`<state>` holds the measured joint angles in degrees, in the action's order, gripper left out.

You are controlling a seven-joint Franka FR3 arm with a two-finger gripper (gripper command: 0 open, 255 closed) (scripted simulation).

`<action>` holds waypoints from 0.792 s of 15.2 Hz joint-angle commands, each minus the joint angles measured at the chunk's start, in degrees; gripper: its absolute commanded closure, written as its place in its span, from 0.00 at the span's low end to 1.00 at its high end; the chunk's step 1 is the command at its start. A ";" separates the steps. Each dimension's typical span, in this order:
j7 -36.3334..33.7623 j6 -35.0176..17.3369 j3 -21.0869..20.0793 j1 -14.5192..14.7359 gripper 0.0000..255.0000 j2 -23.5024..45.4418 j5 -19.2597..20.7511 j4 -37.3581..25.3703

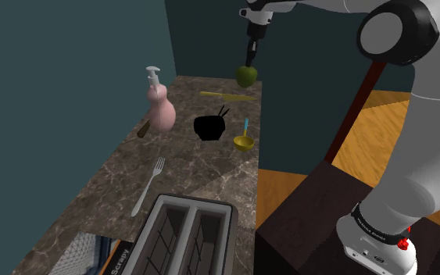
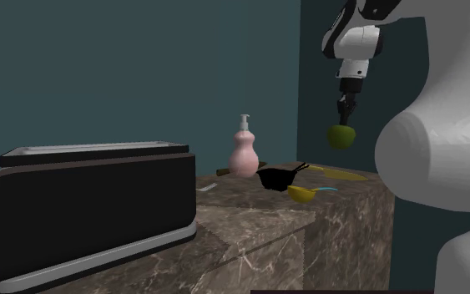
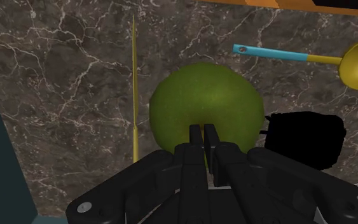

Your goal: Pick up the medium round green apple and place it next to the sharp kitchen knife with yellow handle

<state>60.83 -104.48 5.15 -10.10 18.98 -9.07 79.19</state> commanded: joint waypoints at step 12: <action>1.37 -9.65 -0.14 0.18 1.00 0.40 -0.51 9.30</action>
<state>62.07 -113.38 5.03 -9.92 19.29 -9.53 87.85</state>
